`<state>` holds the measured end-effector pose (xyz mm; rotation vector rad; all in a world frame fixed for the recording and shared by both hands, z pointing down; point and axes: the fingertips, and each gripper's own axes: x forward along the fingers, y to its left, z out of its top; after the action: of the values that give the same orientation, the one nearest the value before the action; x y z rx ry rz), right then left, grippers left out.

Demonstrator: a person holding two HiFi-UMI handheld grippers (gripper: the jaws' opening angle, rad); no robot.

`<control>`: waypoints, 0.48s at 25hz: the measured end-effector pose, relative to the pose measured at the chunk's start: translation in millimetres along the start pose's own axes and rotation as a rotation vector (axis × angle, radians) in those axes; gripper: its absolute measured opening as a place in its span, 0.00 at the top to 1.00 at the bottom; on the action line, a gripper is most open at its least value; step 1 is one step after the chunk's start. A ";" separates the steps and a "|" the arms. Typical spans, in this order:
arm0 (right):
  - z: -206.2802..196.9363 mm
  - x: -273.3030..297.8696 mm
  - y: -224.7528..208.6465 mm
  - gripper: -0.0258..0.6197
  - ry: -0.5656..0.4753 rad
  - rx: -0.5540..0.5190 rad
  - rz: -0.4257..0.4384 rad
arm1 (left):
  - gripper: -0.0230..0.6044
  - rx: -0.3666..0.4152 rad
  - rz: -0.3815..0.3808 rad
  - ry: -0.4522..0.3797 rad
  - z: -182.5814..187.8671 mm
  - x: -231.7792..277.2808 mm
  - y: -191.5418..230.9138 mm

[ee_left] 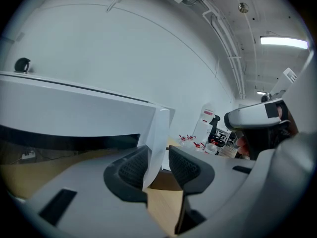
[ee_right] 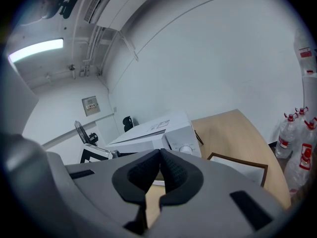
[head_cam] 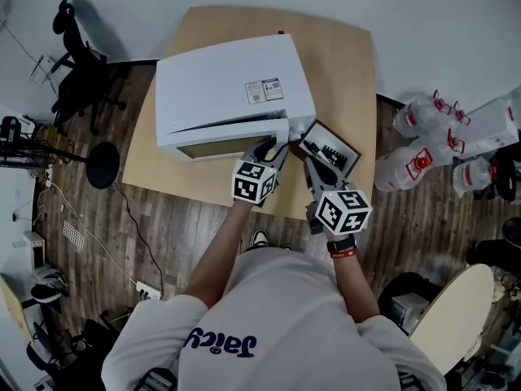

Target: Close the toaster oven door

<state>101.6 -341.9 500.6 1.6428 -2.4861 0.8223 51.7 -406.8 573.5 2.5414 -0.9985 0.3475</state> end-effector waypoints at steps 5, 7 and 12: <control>2.4 1.5 -0.3 0.94 -0.005 0.004 -0.004 | 0.77 -0.001 0.003 0.005 1.6 5.5 4.6; 2.3 2.1 0.3 0.94 -0.005 0.008 -0.006 | 0.78 -0.001 0.001 0.008 0.7 6.0 5.2; -0.4 7.2 0.6 0.94 0.001 0.006 -0.008 | 0.80 0.000 -0.018 -0.003 -0.1 9.5 6.7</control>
<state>97.8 -347.6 503.0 1.6530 -2.4775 0.8308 53.8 -416.9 578.8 2.5498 -0.9768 0.3385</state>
